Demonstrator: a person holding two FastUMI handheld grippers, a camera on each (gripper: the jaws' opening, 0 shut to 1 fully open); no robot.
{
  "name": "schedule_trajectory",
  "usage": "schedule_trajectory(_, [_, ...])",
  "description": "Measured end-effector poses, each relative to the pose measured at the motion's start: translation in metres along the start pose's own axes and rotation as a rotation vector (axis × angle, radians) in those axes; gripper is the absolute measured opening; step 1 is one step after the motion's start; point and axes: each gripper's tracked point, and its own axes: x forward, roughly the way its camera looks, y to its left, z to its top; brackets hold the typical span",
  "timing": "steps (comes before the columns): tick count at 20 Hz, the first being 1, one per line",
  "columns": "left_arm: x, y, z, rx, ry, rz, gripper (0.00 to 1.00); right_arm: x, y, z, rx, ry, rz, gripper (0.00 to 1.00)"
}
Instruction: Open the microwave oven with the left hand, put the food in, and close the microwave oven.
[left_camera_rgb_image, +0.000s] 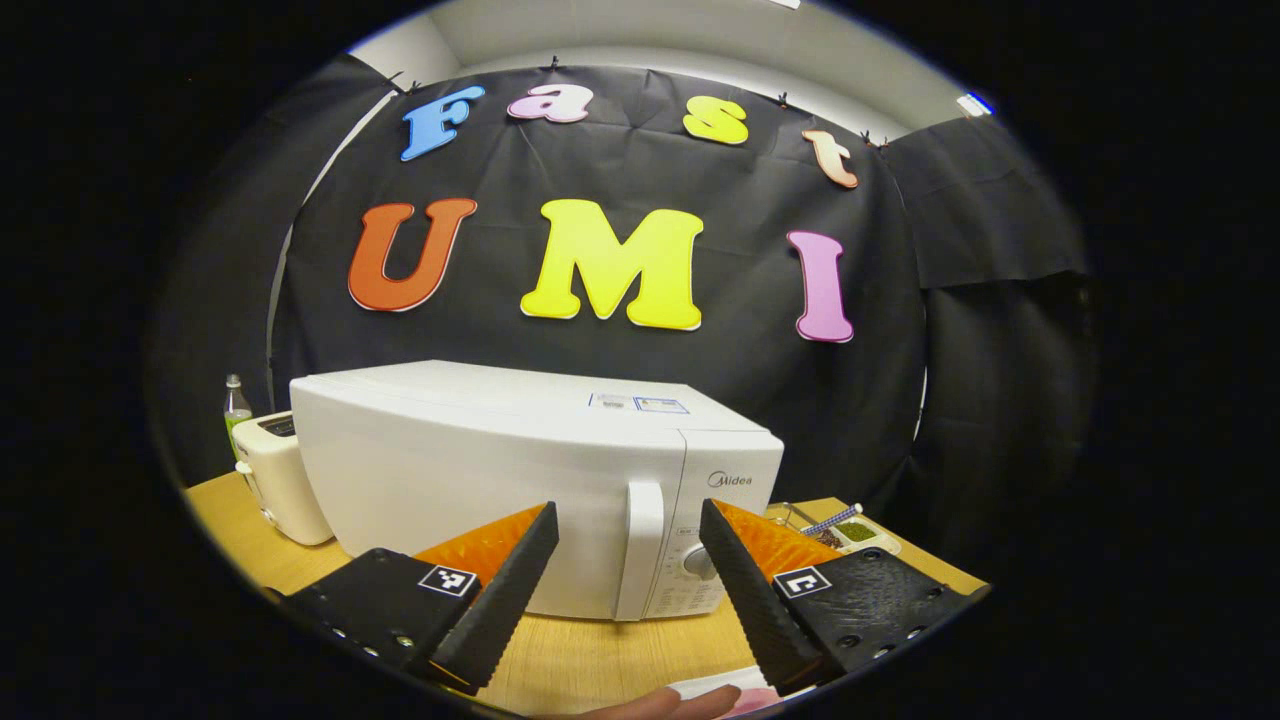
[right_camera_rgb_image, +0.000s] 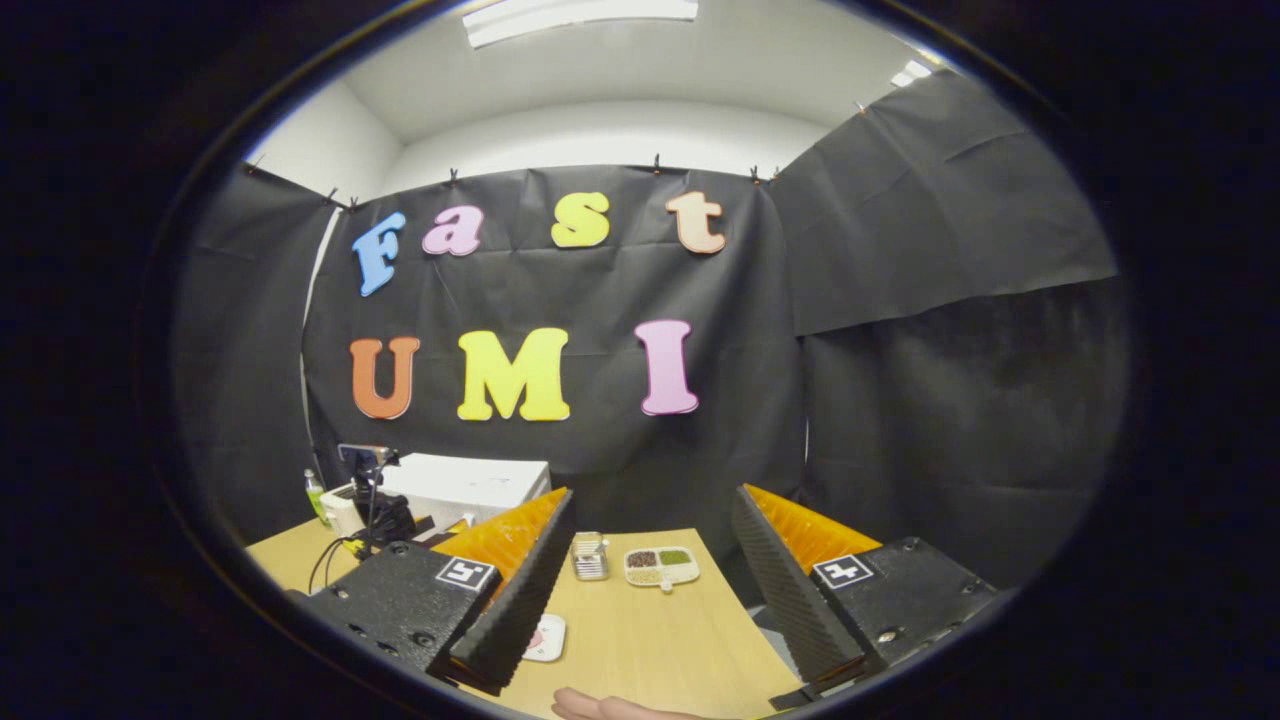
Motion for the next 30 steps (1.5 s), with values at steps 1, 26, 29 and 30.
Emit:
schedule_trajectory(1, [0.006, -0.001, -0.008, 0.025, 0.01, 0.007, 0.92, 0.001, -0.002, -0.003, -0.001, 0.005, 0.004, 0.91])
schedule_trajectory(26, [0.039, -0.005, -0.053, 0.074, 0.144, -0.001, 0.07, 0.022, -0.017, -0.036, -0.025, 0.073, 0.021, 1.0])
schedule_trajectory(29, [0.031, -0.005, -0.057, 0.055, 0.199, -0.006, 0.07, 0.018, -0.015, -0.034, -0.03, 0.063, 0.023, 1.0])
schedule_trajectory(30, [0.019, -0.005, -0.053, 0.051, 0.2, 0.005, 0.08, 0.018, -0.014, -0.035, -0.038, 0.068, 0.026, 1.0])
